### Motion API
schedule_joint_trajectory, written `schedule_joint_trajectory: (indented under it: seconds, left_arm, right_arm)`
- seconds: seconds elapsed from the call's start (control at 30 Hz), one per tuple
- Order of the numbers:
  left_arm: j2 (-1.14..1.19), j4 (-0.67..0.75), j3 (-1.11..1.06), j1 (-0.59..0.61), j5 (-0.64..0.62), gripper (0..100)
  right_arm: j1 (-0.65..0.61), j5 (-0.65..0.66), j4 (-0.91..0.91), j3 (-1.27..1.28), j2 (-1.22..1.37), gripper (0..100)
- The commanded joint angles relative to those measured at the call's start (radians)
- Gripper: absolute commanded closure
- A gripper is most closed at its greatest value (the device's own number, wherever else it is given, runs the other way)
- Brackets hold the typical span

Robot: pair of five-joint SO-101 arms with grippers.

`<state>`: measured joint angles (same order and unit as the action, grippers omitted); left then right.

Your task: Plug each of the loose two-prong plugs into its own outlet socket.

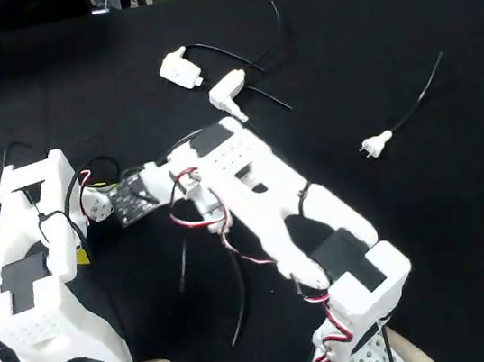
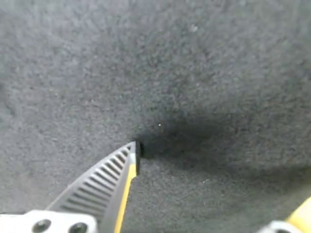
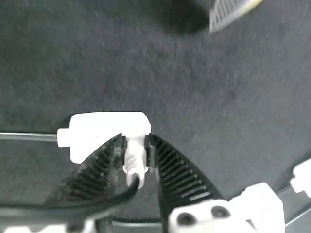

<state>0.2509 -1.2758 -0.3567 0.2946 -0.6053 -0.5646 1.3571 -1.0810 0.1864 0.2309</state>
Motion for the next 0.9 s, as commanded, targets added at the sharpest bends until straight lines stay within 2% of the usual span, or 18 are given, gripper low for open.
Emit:
schedule_joint_trajectory:
  seconds: [0.0, 0.13, 0.43, 0.7, 0.87]
  left_arm:
    - [-0.041, 0.021, 0.004, -0.001, 0.009, 48]
    - [-0.041, 0.021, 0.004, -0.001, 0.009, 48]
    - [-0.041, 0.021, 0.004, -0.001, 0.009, 48]
    - [-0.041, 0.021, 0.004, -0.001, 0.009, 48]
    - [-0.041, 0.021, 0.004, -0.001, 0.009, 48]
  right_arm:
    - [0.072, 0.012, -0.011, 0.028, 0.012, 98.7]
    - [0.057, 0.012, 0.002, 0.082, 0.038, 98.7]
    - [0.061, 0.005, 0.203, 0.248, 0.041, 98.7]
    - [0.152, -0.186, 0.203, 0.199, 0.036, 98.7]
    - [0.18, -0.198, 0.126, 0.197, 0.035, 98.7]
